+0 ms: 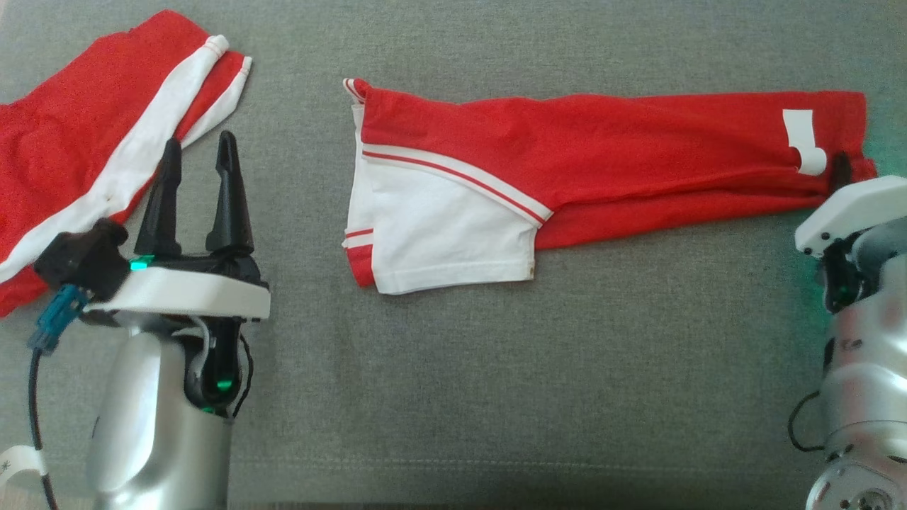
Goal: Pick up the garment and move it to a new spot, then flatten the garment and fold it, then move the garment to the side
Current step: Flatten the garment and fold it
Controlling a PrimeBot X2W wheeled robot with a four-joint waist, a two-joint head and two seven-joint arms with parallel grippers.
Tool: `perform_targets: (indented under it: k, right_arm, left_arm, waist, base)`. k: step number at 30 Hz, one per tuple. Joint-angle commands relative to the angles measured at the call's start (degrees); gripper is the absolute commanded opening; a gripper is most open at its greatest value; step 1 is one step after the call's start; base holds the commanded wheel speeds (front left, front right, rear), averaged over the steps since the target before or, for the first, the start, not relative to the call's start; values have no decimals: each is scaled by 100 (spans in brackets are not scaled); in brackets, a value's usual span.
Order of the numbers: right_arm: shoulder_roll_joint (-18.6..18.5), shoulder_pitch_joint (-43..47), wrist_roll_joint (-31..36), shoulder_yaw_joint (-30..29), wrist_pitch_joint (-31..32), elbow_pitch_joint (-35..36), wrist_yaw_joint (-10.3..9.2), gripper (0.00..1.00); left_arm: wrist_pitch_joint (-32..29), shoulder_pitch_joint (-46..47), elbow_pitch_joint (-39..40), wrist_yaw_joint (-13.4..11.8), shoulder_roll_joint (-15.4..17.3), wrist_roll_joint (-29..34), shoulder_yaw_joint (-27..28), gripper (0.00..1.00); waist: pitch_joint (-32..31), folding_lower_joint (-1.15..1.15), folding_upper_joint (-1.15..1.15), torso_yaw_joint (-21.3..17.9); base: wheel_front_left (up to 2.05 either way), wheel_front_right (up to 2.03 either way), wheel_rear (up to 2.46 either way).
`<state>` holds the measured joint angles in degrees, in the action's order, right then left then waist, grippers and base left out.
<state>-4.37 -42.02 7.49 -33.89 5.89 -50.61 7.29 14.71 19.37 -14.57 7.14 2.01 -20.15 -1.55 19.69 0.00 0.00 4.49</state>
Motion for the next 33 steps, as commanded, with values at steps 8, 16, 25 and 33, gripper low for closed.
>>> perform_targets:
  k: [8, 16, 25, 33]
  right_arm:
    - [-251, 17, -67, -167, 106, 27, 20, 0]
    - [-247, 41, 776, -1449, -12, 542, 20, 0]
    - [116, -225, 1022, -1404, -321, 478, 20, 0]
    - [147, -373, -96, 274, -815, -349, 20, 0]
  left_arm:
    - [29, 179, 195, 34, 93, 38, 241, 100]
    - [29, 127, 216, 34, 91, 39, 255, 100]
    - [29, -19, 148, 35, 89, 66, 185, 100]
    - [29, -331, 42, 35, 88, 6, 157, 100]
  waist:
    - [-102, 0, 0, 14]
    - [-194, 0, 0, -31]
    - [-531, 0, 0, -136]
    - [-1140, 0, 0, -192]
  base:
    - [0, 0, 0]
    - [0, 0, 0]
    - [0, 0, 0]
    - [0, 0, 0]
